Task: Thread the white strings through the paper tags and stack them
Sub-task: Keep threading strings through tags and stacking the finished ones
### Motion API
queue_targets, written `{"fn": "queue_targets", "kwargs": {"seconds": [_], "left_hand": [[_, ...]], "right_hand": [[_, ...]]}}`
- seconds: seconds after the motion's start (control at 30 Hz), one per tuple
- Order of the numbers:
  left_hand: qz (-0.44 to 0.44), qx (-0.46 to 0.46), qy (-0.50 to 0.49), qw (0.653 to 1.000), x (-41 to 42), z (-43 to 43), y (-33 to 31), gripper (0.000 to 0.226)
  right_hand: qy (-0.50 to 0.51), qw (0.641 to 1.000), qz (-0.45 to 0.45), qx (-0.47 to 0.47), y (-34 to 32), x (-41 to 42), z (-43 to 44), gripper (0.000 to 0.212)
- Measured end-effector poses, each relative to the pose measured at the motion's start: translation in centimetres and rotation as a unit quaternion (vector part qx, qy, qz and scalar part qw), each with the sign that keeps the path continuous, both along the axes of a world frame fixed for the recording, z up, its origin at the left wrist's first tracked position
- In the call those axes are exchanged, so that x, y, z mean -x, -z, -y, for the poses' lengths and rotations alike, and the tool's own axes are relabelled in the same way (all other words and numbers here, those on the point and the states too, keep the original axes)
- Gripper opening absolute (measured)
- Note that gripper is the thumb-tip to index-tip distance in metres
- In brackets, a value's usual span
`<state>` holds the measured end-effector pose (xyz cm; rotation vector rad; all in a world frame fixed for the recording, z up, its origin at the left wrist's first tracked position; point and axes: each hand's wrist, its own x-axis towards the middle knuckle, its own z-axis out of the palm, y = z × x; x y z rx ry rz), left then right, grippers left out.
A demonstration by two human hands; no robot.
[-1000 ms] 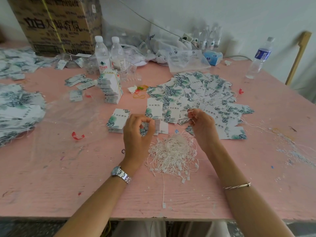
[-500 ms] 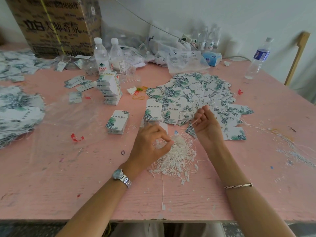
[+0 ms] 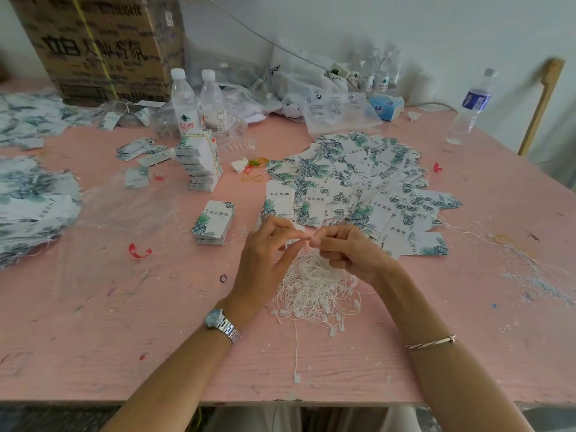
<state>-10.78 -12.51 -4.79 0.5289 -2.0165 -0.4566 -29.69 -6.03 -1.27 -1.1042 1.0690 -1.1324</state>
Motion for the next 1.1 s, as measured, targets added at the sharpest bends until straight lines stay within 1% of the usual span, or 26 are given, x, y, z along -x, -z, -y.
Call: {"fn": "queue_targets", "kwargs": {"seconds": [0.1, 0.27, 0.47, 0.53, 0.63, 0.73, 0.77, 0.83, 0.93, 1.1], "left_hand": [[0.003, 0.0, 0.002, 1.0, 0.0, -0.1, 0.0, 0.023], [0.004, -0.006, 0.023, 1.0, 0.0, 0.0, 0.0, 0.021], [0.003, 0.003, -0.013, 1.0, -0.1, 0.0, 0.0, 0.017], [0.004, 0.031, -0.045, 0.998, 0.0, -0.1, 0.0, 0.017], [0.018, 0.083, -0.145, 0.986, -0.2, 0.3, 0.0, 0.021], [0.074, 0.097, -0.237, 0.964, -0.8, 1.2, -0.2, 0.042], [0.096, 0.098, -0.253, 0.958, -1.0, 1.6, -0.3, 0.048], [0.136, 0.094, -0.269, 0.949, -1.3, 2.3, -0.3, 0.051], [0.154, 0.094, -0.271, 0.945, -1.4, 2.7, -0.3, 0.043], [0.14, 0.113, -0.284, 0.942, -1.4, 2.8, -0.5, 0.028]], "right_hand": [[-0.019, 0.999, -0.032, -0.011, 0.0, 0.1, 0.0, 0.013], [-0.025, 0.999, -0.045, -0.017, 0.2, 0.2, 0.1, 0.013], [-0.006, 0.999, -0.039, -0.014, 0.4, 0.3, 0.3, 0.007], [0.012, 0.999, -0.037, -0.007, 0.4, 0.2, 0.3, 0.005], [0.046, 0.999, -0.024, 0.005, 0.5, 0.2, 0.3, 0.004], [0.071, 0.997, -0.016, 0.017, 0.5, 0.4, 0.3, 0.005], [0.074, 0.997, -0.014, 0.02, 0.5, 0.4, 0.3, 0.005], [0.077, 0.997, -0.014, 0.022, 0.5, 0.3, 0.3, 0.005], [0.081, 0.996, -0.023, 0.022, 0.5, 0.2, 0.3, 0.005], [0.096, 0.994, -0.037, 0.023, 0.5, 0.1, 0.3, 0.007]]}}
